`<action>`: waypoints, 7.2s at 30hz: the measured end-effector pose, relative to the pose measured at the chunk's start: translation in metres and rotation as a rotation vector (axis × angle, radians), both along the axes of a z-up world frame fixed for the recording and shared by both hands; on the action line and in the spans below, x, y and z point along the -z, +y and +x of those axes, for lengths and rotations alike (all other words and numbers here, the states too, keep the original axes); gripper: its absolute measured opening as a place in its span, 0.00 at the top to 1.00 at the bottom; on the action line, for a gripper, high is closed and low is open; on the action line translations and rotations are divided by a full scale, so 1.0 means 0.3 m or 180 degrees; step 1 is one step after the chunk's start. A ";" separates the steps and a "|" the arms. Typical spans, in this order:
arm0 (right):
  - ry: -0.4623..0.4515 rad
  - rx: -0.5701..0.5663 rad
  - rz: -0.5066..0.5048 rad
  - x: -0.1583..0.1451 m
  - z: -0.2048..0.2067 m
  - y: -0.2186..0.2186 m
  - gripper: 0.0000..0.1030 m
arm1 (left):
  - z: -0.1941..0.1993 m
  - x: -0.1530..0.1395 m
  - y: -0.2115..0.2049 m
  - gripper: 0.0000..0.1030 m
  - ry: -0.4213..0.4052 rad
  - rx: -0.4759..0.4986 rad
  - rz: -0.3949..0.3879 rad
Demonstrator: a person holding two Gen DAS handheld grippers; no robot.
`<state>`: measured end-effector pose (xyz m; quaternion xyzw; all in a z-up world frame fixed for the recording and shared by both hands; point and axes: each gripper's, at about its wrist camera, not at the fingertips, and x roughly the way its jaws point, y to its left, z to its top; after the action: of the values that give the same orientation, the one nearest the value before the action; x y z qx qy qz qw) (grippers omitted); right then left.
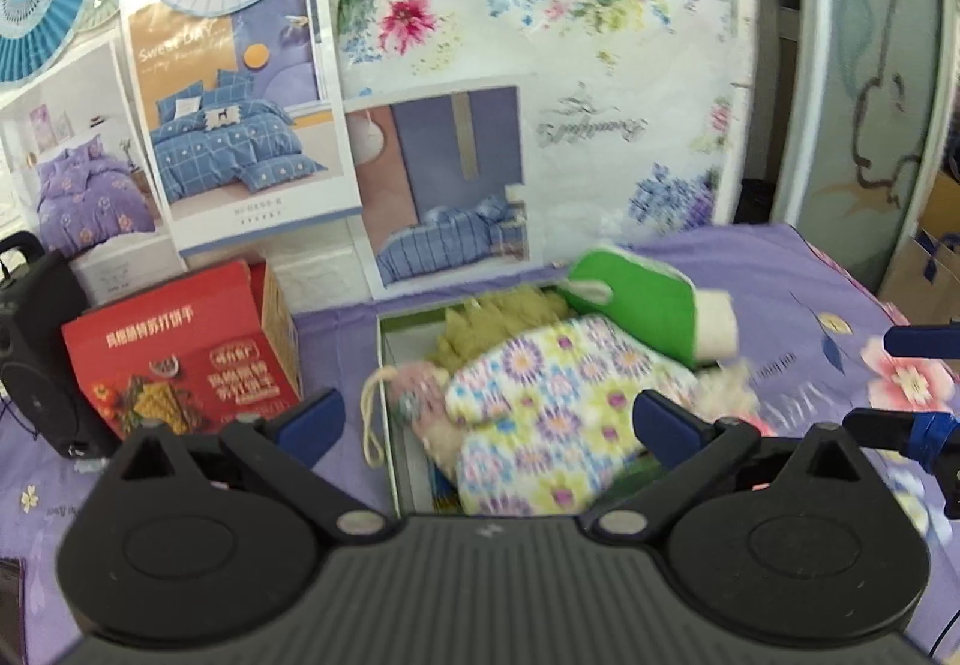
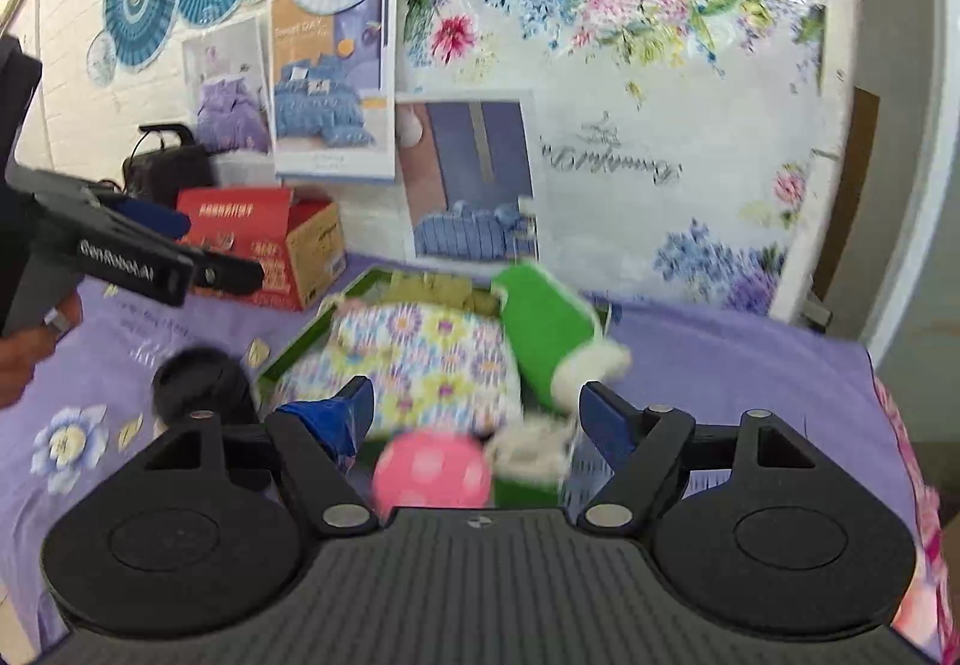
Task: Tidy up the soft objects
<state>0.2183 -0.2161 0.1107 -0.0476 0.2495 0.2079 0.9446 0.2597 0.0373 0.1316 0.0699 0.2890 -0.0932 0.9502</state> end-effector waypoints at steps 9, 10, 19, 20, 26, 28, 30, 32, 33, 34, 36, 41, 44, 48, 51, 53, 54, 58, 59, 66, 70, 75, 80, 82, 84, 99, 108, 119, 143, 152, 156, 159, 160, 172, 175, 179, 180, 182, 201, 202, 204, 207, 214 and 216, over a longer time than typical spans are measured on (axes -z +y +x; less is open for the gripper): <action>0.0380 0.0290 0.0057 0.331 -0.274 -0.020 0.39 | -0.183 0.324 -0.073 0.02 0.0607 0.0033 0.0085; 0.0423 0.0344 0.0106 0.362 -0.284 -0.025 0.39 | -0.166 0.360 -0.078 0.02 0.0745 -0.0107 0.0033; 0.0380 0.0631 0.0659 0.438 -0.352 -0.133 0.39 | -0.001 0.487 -0.030 0.02 0.1408 -0.1950 -0.1008; 0.0359 0.0640 0.0664 0.439 -0.357 -0.145 0.39 | 0.009 0.497 -0.026 0.02 0.1428 -0.2115 -0.1045; 0.0346 0.0608 0.0852 0.466 -0.367 -0.214 0.38 | 0.072 0.534 -0.045 0.02 0.1576 -0.2567 -0.1343; 0.0357 0.0581 0.0869 0.474 -0.364 -0.225 0.38 | 0.103 0.533 -0.058 0.02 0.1583 -0.2640 -0.1402; 0.0356 0.0557 0.0884 0.481 -0.372 -0.237 0.38 | 0.126 0.535 -0.060 0.02 0.1613 -0.2679 -0.1530; 0.0357 0.0551 0.0914 0.489 -0.382 -0.252 0.38 | 0.138 0.542 -0.053 0.02 0.1589 -0.2790 -0.1639; 0.0366 0.0556 0.0938 0.494 -0.387 -0.263 0.38 | 0.149 0.548 -0.048 0.02 0.1584 -0.2834 -0.1673; 0.0373 0.0567 0.0955 0.499 -0.392 -0.270 0.38 | 0.154 0.559 -0.039 0.02 0.1592 -0.2871 -0.1738; 0.0374 0.0601 0.0982 0.505 -0.400 -0.286 0.38 | 0.169 0.582 -0.024 0.02 0.1637 -0.2979 -0.1864; 0.0344 0.0648 0.0988 0.504 -0.409 -0.313 0.37 | 0.209 0.584 -0.033 0.02 0.1475 -0.3077 -0.1788; 0.0348 0.0646 0.1039 0.504 -0.409 -0.319 0.37 | 0.246 0.601 -0.048 0.02 0.1522 -0.3088 -0.1600; 0.0328 0.0649 0.1051 0.500 -0.413 -0.318 0.37 | 0.268 0.602 -0.089 0.02 0.1549 -0.2990 -0.1270; 0.0314 0.0648 0.1076 0.493 -0.416 -0.322 0.37 | 0.249 0.596 -0.112 0.02 0.1623 -0.2870 -0.1192; 0.0309 0.0668 0.1090 0.489 -0.415 -0.327 0.37 | 0.202 0.592 -0.111 0.02 0.1665 -0.2811 -0.1193; 0.0292 0.0680 0.1081 0.486 -0.414 -0.326 0.37 | 0.166 0.591 -0.110 0.02 0.1695 -0.2776 -0.1197; 0.0275 0.0677 0.1062 0.479 -0.401 -0.326 0.36 | 0.049 0.585 -0.109 0.02 0.1798 -0.2575 -0.1173; 0.0271 0.0669 0.1049 0.477 -0.399 -0.323 0.36 | 0.025 0.584 -0.113 0.02 0.1844 -0.2482 -0.1125; 0.0237 0.0516 0.1054 0.452 -0.427 -0.276 0.36 | -0.086 0.454 -0.108 0.02 0.1505 -0.1700 -0.0996; 0.0248 0.0327 0.1057 0.421 -0.475 -0.236 0.36 | -0.040 0.414 -0.133 0.02 0.1467 -0.1213 -0.0805; 0.0292 0.0389 0.0794 0.375 -0.609 -0.127 0.36 | -0.079 0.439 -0.112 0.02 0.1368 -0.1032 -0.0593; 0.0120 0.0163 0.0285 0.365 -0.640 0.114 0.36 | -0.119 0.440 -0.061 0.02 0.1344 -0.0929 -0.0646; 0.0137 0.0151 -0.0128 0.390 -0.614 0.208 0.36 | -0.144 0.432 -0.039 0.02 0.1264 -0.0953 -0.0568; 0.0167 0.0172 -0.0456 0.420 -0.605 0.257 0.36 | -0.163 0.432 -0.024 0.02 0.1174 -0.1021 -0.0410; 0.0467 0.0579 -0.1465 0.463 -0.515 0.095 0.35 | -0.154 0.505 0.020 0.02 0.1313 -0.1028 -0.0403; 0.0370 0.0624 -0.0114 0.393 -0.582 0.056 0.34 | -0.132 0.492 -0.053 0.02 0.1368 -0.0821 -0.0509; 0.0445 0.1051 -0.0357 0.556 -0.440 0.122 0.31 | -0.080 0.478 -0.111 0.02 0.1417 -0.0662 -0.0609; 0.0351 0.0778 0.0091 0.548 -0.449 0.078 0.87 | 0.095 0.575 -0.332 0.58 0.1701 -0.0535 -0.0362; 0.0031 0.0671 0.0634 0.365 -0.430 -0.036 0.87 | -0.021 0.412 -0.146 0.58 0.1650 -0.0377 -0.0918; -0.0319 0.0456 0.0501 0.217 -0.291 -0.035 0.87 | 0.003 0.275 -0.056 0.58 0.1454 -0.0382 -0.1064; -0.0477 0.0288 0.0399 0.109 -0.102 -0.009 0.87 | 0.088 0.163 0.016 0.58 0.1185 -0.0550 -0.0993; -0.0482 0.0214 0.0375 0.081 -0.034 0.007 0.87 | 0.127 0.130 0.034 0.58 0.1098 -0.0610 -0.0937; 0.0398 -0.0523 -0.0362 0.164 0.591 0.312 0.86 | 0.632 0.186 0.070 0.57 0.1270 -0.0973 -0.0507; 0.0908 -0.0592 -0.0629 0.242 0.706 0.337 0.85 | 0.732 0.297 0.050 0.57 0.1471 -0.1096 -0.0265; 0.1251 -0.0790 -0.0594 0.225 0.769 0.332 0.83 | 0.791 0.374 0.051 0.51 0.1605 -0.1089 -0.0020; 0.1335 -0.0808 -0.0558 0.215 0.779 0.332 0.81 | 0.791 0.369 0.054 0.49 0.1609 -0.1063 -0.0010; 0.1409 -0.0791 -0.0464 0.201 0.781 0.322 0.79 | 0.787 0.351 0.058 0.42 0.1619 -0.0999 -0.0021; 0.0494 -0.0315 0.0041 -0.074 0.563 0.195 0.72 | 0.484 0.008 0.052 0.01 0.0745 -0.0939 0.0003; 0.0463 -0.0319 0.0077 -0.089 0.532 0.184 0.72 | 0.444 -0.007 0.049 0.01 0.0697 -0.0925 -0.0004; 0.0402 -0.0294 0.0120 -0.112 0.462 0.163 0.71 | 0.364 -0.031 0.045 0.00 0.0594 -0.0907 -0.0007; 0.0359 -0.0248 0.0143 -0.127 0.367 0.143 0.71 | 0.245 -0.057 0.029 0.00 0.0473 -0.0875 0.0023; 0.0357 -0.0089 0.0257 -0.108 0.153 0.118 0.70 | 0.011 -0.063 -0.009 0.00 0.0270 -0.0820 0.0038; 0.0349 -0.0021 0.0309 -0.091 0.089 0.115 0.70 | -0.042 -0.044 -0.019 0.00 0.0244 -0.0815 0.0050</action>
<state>0.2449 -0.1817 0.1380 0.0089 0.2904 0.2252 0.9300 0.2470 0.0317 0.1449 0.0362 0.3325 0.0284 0.9420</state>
